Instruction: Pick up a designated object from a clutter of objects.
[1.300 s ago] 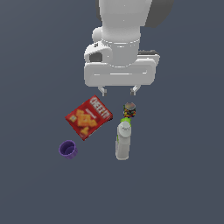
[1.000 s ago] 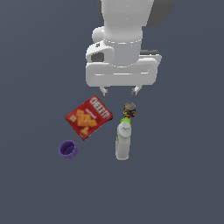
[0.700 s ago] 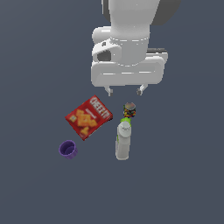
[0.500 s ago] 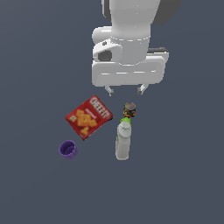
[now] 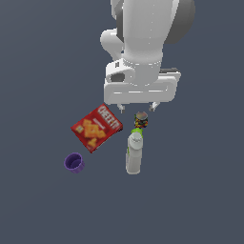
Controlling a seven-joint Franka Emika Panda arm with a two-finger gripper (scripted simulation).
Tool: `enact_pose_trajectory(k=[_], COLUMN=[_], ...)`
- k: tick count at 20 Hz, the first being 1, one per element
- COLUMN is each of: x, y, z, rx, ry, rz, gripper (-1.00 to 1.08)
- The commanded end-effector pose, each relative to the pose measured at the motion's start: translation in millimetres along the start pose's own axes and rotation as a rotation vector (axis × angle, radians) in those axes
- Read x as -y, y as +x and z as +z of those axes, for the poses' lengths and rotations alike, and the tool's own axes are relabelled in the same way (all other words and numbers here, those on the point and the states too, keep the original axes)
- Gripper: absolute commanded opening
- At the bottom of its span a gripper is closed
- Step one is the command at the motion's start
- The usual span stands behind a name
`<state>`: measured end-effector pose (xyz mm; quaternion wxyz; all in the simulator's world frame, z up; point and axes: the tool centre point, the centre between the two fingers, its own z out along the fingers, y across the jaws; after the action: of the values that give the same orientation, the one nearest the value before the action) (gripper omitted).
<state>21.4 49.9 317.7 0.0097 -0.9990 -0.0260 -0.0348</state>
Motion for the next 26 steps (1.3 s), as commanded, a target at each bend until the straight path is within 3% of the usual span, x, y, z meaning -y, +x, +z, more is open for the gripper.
enact_pose_trajectory(k=[1,16,26], x=[3,25,33], y=[-2,-54,-87], z=[18,168,217], rx=[0.006,0.051,0.068], ry=[-0.002,-0.016,-0.017], rz=[-0.001,-0.018,-0.027], gripper=[1.00,1.00,1.00])
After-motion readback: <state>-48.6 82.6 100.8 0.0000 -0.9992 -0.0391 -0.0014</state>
